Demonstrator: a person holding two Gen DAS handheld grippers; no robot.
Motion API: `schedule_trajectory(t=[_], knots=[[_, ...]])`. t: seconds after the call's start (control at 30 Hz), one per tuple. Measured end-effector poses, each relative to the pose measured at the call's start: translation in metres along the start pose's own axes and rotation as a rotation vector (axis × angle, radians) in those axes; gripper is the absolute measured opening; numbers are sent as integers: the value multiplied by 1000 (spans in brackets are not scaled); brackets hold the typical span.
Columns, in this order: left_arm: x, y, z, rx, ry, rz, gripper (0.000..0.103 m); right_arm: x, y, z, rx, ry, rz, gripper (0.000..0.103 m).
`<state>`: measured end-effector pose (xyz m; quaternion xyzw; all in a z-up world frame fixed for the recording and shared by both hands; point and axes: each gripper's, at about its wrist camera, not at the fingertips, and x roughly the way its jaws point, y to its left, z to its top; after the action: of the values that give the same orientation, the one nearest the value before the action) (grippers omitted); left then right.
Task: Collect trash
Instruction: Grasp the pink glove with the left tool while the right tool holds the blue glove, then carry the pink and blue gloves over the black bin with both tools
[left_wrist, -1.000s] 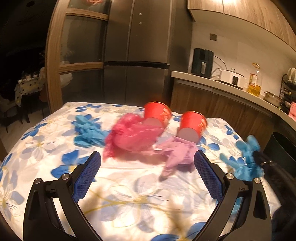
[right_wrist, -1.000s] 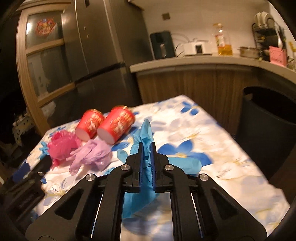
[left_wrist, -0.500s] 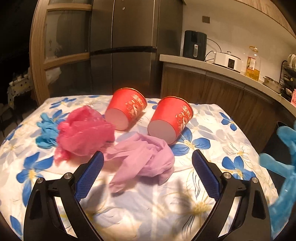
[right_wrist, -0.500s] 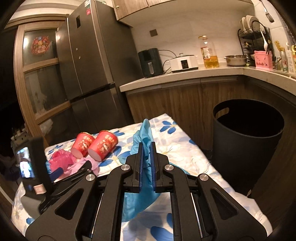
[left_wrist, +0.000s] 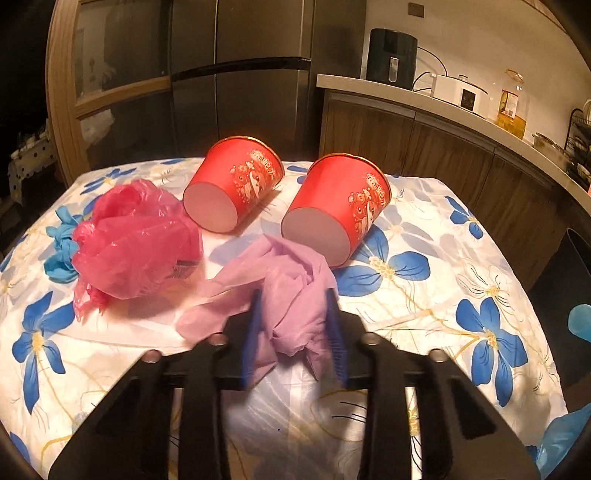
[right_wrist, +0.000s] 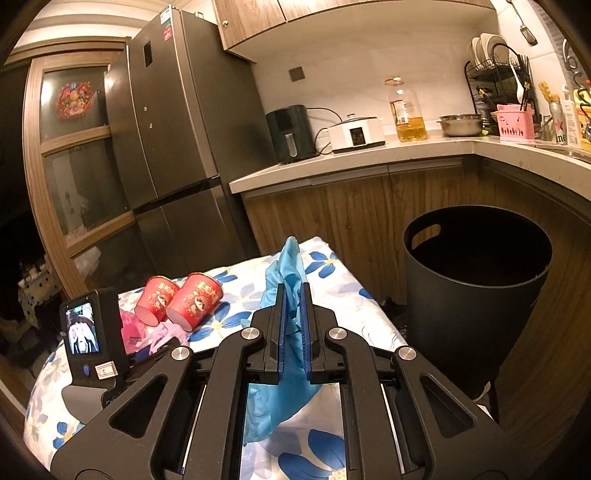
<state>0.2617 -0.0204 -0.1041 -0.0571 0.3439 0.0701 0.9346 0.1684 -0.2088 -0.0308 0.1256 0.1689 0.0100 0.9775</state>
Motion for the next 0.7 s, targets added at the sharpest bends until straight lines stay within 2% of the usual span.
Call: schedule_trajectory(t=[0.13,0.23,0.7], knots=[[-1,4,-1,-17,7,-3,14,-5,-1,2,-2,-12,-1,7],[-6,6,-3,-24,0,-5,10,-10,-1,5,-2,-20,-2,7],[-72,-8,-4,-16,-104,-52,8,-32,0,8,-2,-51,7,7]])
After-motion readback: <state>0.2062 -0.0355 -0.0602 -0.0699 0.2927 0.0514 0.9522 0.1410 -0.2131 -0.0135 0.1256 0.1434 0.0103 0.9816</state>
